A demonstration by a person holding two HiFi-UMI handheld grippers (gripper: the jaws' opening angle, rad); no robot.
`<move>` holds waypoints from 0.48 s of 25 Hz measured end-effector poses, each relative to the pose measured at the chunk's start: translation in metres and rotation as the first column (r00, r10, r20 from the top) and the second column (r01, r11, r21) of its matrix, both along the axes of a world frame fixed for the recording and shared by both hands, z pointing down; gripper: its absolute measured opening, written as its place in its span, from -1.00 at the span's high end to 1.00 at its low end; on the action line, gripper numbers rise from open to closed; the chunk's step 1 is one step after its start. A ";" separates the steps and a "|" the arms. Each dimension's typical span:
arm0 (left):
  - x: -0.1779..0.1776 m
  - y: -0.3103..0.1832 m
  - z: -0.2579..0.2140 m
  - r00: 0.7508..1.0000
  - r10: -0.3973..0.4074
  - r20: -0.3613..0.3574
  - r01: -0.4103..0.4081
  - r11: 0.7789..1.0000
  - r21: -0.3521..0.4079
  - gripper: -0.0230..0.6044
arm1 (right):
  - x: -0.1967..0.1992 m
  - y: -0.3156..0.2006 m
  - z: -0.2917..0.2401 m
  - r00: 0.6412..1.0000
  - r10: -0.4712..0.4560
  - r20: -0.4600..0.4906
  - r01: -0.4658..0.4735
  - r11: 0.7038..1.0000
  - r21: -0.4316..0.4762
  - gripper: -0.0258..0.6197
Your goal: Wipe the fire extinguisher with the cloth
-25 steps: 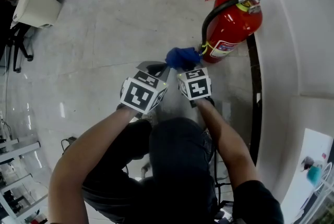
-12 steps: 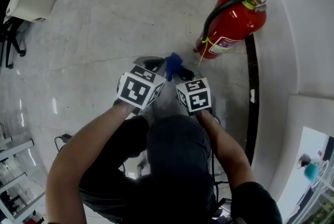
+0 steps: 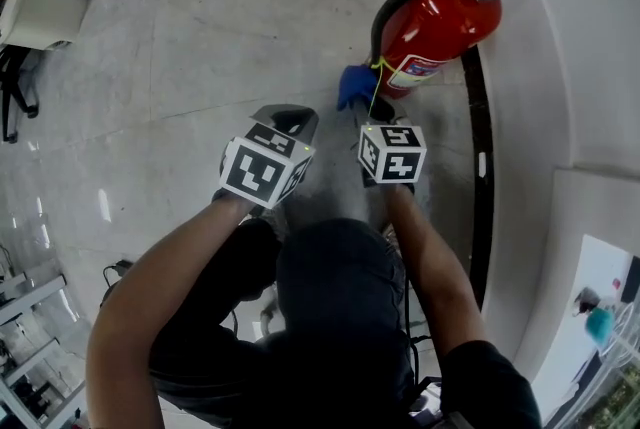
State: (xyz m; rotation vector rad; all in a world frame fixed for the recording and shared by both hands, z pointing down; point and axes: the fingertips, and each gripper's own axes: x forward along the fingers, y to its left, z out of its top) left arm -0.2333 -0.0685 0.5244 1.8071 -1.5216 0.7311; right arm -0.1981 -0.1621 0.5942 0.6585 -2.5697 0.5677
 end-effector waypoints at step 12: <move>0.010 -0.026 0.014 1.000 0.013 -0.017 -0.014 0.999 -0.040 0.91 | 0.005 -0.018 0.056 0.987 -0.019 -0.159 -0.005 0.989 -0.147 0.81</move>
